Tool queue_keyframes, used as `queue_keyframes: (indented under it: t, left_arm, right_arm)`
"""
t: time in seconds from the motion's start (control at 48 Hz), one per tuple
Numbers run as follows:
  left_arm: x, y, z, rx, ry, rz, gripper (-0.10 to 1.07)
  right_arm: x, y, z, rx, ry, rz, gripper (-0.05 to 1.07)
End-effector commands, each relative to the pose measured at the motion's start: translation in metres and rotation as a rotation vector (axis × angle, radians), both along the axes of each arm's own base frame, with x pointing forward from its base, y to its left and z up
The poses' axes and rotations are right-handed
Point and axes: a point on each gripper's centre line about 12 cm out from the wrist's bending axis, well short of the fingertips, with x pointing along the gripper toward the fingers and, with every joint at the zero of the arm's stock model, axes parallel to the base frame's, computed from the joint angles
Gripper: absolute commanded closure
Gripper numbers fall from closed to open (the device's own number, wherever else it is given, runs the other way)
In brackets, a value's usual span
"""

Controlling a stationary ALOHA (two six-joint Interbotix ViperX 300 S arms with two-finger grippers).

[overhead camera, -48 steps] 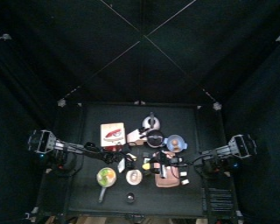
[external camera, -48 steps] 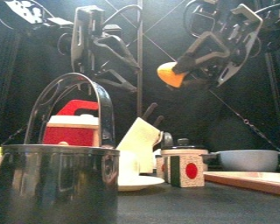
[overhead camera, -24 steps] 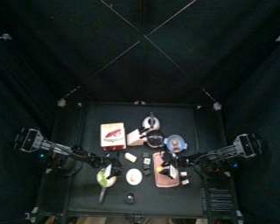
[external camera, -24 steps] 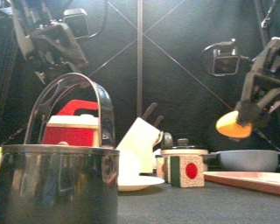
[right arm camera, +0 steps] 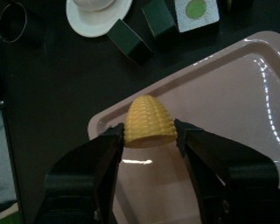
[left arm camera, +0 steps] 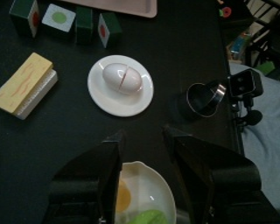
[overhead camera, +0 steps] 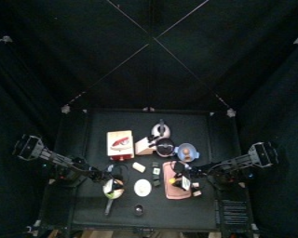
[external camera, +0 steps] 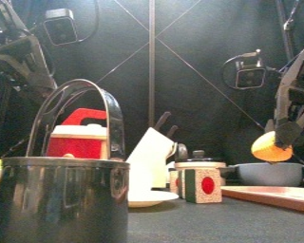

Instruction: Place corn top on plate

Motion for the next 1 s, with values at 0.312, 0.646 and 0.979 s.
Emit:
queue_keyframes:
  t: [0.312,0.646,0.979]
  left_arm:
    - [-0.013,0.002,-0.010,0.056,0.114,0.138,0.19]
    - [-0.017,-0.007,-0.016,0.046,0.155,0.142,0.19]
    - [-0.019,-0.015,-0.015,0.086,0.176,0.141,0.16]
  right_arm:
    - [0.003,-0.009,0.004,-0.005,-0.002,-0.021,0.03]
    - [0.005,-0.008,0.004,-0.028,0.007,0.010,0.03]
    - [0.012,-0.008,0.005,-0.046,0.003,0.027,0.03]
